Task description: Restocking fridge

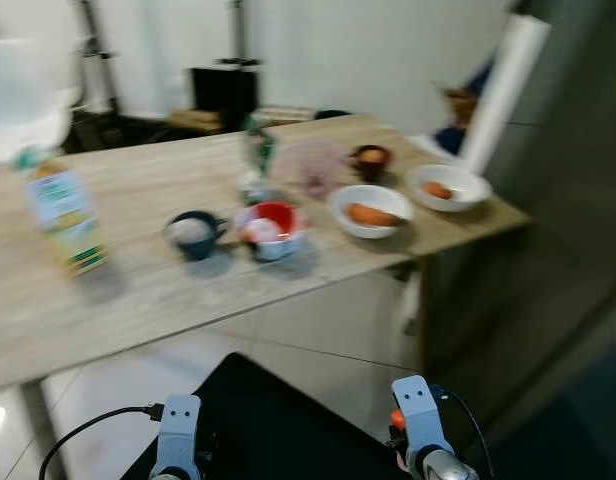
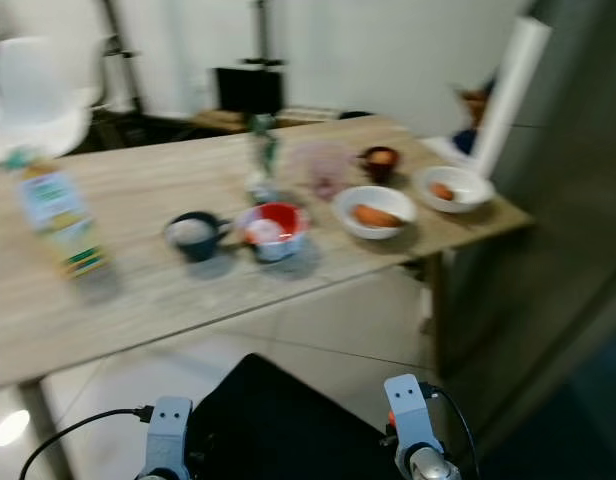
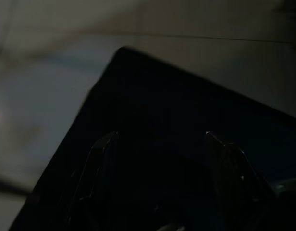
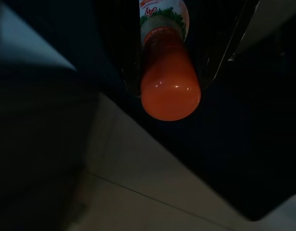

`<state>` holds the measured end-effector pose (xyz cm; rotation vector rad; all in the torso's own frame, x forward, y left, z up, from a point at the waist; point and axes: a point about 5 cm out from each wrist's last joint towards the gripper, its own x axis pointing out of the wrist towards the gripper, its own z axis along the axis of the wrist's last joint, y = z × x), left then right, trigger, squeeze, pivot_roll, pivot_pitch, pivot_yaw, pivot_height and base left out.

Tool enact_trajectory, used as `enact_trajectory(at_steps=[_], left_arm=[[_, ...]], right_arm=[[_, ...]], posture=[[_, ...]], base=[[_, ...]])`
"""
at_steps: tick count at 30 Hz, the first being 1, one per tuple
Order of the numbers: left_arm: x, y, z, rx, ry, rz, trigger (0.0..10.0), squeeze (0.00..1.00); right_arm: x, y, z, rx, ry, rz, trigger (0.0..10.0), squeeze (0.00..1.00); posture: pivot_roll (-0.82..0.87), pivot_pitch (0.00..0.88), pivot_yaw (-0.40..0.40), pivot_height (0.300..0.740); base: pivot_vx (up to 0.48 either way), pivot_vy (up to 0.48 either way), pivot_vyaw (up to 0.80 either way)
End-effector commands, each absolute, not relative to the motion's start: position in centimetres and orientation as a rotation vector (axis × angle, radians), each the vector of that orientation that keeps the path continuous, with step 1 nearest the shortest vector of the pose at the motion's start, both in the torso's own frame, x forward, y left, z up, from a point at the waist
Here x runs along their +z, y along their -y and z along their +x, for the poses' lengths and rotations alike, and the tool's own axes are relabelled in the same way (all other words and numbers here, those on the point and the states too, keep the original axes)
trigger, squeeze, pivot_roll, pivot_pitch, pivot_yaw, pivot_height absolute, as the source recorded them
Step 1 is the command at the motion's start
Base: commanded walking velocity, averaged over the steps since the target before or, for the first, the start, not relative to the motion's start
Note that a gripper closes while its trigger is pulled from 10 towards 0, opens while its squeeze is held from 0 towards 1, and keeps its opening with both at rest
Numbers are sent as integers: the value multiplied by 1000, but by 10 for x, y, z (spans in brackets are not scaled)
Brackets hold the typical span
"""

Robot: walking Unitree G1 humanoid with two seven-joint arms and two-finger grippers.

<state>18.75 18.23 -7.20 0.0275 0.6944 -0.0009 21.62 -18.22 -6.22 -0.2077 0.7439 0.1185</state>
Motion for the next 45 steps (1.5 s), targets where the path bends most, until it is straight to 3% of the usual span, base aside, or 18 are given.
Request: enact_trajectory(at_steps=[1, 45], left_arm=[[-73, -181, 185, -13, -705, 36, 10000, 0], [-73, -171, 188, -102, -710, 76, 10000, 0]], right_arm=[[-62, 182, 216, 118, -740, -212, 10000, 0], [-67, 187, 207, 101, -773, -208, 10000, 0]], posture=[[-119, 2, -12, 740], [-122, 21, -6, 740]], base=[[0, 0, -800], [0, 0, -782]])
